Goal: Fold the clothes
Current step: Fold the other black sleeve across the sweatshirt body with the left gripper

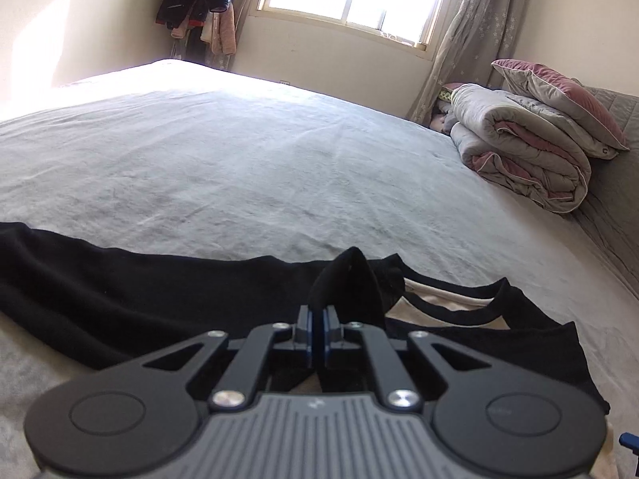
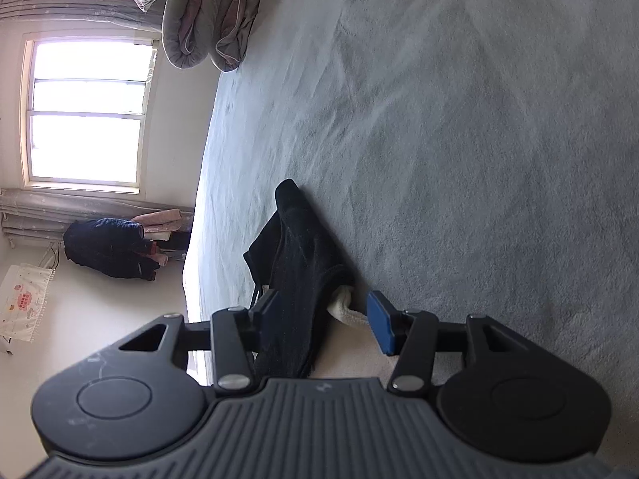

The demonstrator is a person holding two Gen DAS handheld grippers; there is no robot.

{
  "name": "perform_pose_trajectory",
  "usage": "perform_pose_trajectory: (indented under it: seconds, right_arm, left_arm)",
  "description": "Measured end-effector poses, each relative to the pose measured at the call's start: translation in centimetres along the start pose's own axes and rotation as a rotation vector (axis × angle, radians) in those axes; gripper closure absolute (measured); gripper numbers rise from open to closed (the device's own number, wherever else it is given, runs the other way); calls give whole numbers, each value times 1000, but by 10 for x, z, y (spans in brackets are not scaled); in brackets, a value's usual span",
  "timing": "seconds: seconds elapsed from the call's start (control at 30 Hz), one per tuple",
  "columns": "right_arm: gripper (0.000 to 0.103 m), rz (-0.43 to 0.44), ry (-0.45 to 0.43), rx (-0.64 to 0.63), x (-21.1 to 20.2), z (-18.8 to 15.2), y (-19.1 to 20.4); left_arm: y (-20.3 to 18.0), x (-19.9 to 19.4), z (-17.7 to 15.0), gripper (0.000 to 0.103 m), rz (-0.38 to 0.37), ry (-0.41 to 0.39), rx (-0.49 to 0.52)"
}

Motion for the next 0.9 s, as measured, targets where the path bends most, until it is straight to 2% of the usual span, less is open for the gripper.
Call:
perform_pose_trajectory:
  seconds: [0.1, 0.13, 0.2, 0.23, 0.27, 0.4, 0.5, 0.6, 0.83, 0.9]
  right_arm:
    - [50, -6, 5, -47, 1, -4, 6]
    - [50, -9, 6, -62, 2, -5, 8]
    - [50, -12, 9, -89, 2, -8, 11]
    - [50, -13, 10, -103, 3, -8, 13]
    - [50, -14, 10, -117, 3, -9, 15]
    - [50, -30, 10, -179, 7, -13, 20]
    - [50, -39, 17, -201, 11, -15, 21]
    - [50, -43, 26, -210, 13, -17, 21]
    - [50, -55, 30, -213, 16, -18, 18]
    - [50, -57, 31, -215, 17, -18, 17]
  left_arm:
    - [18, 1, -3, 94, -4, 11, -43]
    - [23, 0, -3, 88, -15, 12, -67]
    - [31, -1, -2, 68, -47, 19, -131]
    - [36, -1, -2, 54, -70, 27, -176]
    - [39, -1, -1, 53, -88, 33, -211]
    - [45, 1, -1, 53, -140, 47, -291]
    - [48, 0, 4, 50, -213, 48, -377]
    - [51, 5, 8, 47, -229, 63, -445]
    - [45, 26, 3, 56, -49, 78, -318]
    - [38, 26, 2, 81, -32, 57, -254]
Point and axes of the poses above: each gripper's, at about its wrist camera, not at the fingertips, and x roughly the way its jaws point, y to its left, z to its top, the point moved 7 cm from there along x, roughly the way its jaws point, and after that the axes turned 13 degrees about -x, right-handed, at the moved point
